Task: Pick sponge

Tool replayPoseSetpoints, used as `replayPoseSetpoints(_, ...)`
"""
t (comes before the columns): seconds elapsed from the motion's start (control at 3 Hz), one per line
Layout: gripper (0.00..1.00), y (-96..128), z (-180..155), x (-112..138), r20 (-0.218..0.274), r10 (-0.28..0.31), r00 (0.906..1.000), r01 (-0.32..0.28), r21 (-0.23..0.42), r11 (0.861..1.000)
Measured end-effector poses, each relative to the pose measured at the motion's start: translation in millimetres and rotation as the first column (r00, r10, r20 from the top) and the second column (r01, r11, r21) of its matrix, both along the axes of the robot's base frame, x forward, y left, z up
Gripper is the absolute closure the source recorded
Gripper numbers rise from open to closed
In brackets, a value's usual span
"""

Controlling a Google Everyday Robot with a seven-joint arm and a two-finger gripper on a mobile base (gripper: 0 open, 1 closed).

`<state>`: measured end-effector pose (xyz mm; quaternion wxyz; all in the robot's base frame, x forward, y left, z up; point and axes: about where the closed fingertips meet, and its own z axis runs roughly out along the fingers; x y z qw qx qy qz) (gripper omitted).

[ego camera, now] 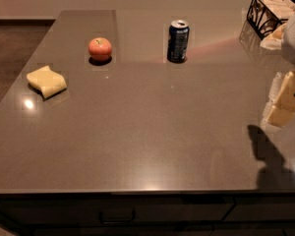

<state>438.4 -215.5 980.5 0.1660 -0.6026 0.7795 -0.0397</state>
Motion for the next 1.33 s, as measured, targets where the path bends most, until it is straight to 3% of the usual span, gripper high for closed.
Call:
replayPoseSetpoints(0.67, 0.00, 2.8, 0.4, 2.0, -0.001, 0.001, 1.0000, -0.001, 0.017, 1.000)
replayPoseSetpoints(1.0, 0.00, 34.6, -3.9, 22.1, 0.014, 0.015, 0.9998, -0.016, 0.098, 0.995)
replayPoseSetpoints(1.33, 0.00, 108.2, -7.2, 75.2, 0.041, 0.022, 0.9989, -0.031, 0.217, 0.976)
